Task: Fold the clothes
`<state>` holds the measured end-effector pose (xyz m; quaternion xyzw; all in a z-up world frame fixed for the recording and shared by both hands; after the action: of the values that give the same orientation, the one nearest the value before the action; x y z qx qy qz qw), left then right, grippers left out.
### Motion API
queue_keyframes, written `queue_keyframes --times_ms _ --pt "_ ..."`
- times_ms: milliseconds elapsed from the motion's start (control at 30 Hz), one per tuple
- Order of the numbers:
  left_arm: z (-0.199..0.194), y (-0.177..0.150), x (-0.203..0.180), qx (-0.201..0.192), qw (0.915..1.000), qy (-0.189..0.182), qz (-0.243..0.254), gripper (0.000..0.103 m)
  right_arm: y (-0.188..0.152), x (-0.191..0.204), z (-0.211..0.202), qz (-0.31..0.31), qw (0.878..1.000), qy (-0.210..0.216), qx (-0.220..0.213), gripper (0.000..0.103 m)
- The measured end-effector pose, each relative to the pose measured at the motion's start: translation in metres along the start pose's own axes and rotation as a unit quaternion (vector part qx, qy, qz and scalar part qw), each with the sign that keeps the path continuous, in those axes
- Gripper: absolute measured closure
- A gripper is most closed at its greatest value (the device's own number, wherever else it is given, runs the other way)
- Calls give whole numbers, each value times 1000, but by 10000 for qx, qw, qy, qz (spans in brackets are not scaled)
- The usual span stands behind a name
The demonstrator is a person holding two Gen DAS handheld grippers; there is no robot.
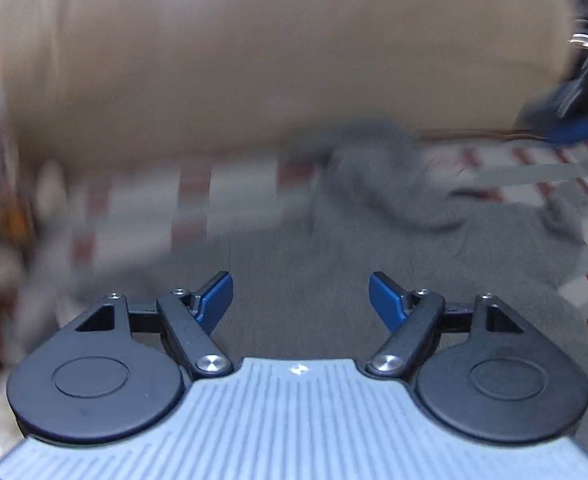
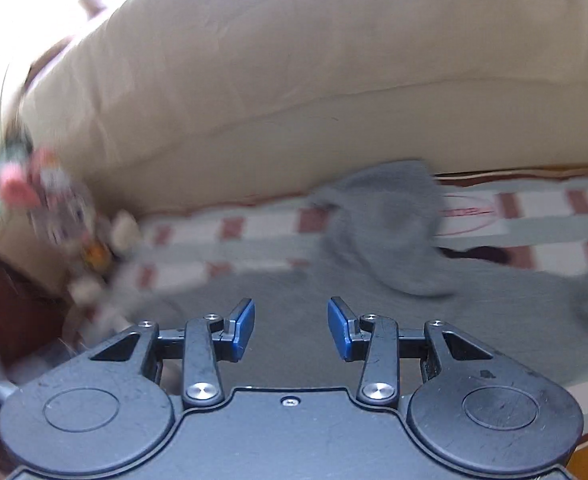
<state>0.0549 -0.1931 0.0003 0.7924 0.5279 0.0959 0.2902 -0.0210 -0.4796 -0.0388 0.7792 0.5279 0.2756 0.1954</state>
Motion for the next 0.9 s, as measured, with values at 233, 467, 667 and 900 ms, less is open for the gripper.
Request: queue_keyframes --times_ms 233,467,667,900 --pt "58 20 25 -364 9981 -498 -91 32 26 -10 38 -291 9976 -587 228 57" --pt "107 22 46 -844 9940 -54 690 53 10 -34 82 -1040 9873 -1021 629 75" --pt "139 28 64 -348 9969 -683 -165 62 -17 -40 124 -2020 9654 -977 1326 84" --pt "186 17 60 28 9946 -972 -368 62 16 -54 220 -2510 9559 -917 1221 45"
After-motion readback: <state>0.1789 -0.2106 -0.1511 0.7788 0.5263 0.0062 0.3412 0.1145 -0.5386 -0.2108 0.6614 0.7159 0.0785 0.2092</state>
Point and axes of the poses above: each gripper's, at about its wrist camera, not at the fingertips, and z roughly the way its jaws point, x to its left, y to its top, the point moved 9 cm from there along z, roughly the way its jaws point, and after that the axes turned 12 degrees about -z, right-handed, at the moved point
